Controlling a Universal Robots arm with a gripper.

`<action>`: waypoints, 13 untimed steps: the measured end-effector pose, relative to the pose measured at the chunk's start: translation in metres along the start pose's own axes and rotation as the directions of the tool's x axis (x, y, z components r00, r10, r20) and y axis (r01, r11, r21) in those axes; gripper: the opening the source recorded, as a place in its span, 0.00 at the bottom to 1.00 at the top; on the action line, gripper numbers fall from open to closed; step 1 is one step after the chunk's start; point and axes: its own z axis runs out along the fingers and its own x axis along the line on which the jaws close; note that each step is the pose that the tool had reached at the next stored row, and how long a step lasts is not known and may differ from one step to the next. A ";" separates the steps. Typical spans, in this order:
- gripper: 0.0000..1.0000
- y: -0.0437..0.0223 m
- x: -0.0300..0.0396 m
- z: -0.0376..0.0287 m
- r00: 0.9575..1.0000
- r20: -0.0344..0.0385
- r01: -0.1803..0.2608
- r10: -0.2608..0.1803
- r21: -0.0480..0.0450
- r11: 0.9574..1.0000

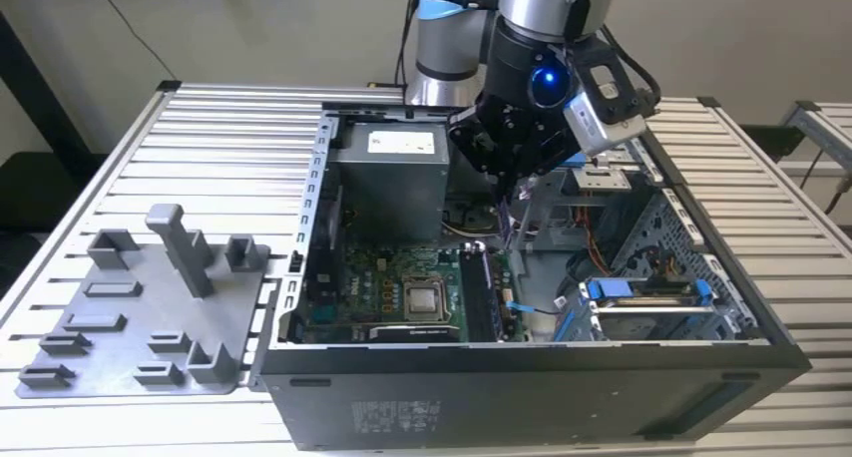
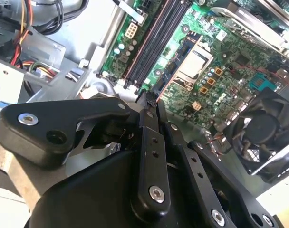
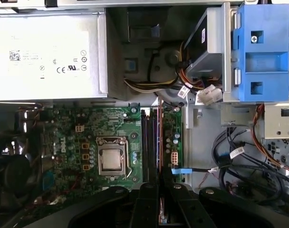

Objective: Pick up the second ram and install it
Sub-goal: 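Insert the second ram into the second slot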

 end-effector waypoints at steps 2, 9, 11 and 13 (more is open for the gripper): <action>0.14 0.0000 -0.0005 0.0024 1.000 0.000 0.000 0.000 0.000 1.000; 0.14 -0.0001 -0.0014 0.0104 1.000 0.000 0.000 0.000 0.000 1.000; 0.14 -0.0002 -0.0014 0.0130 1.000 0.000 0.000 0.000 0.000 1.000; 0.14 -0.0002 -0.0015 0.0155 1.000 0.000 0.000 0.000 0.000 1.000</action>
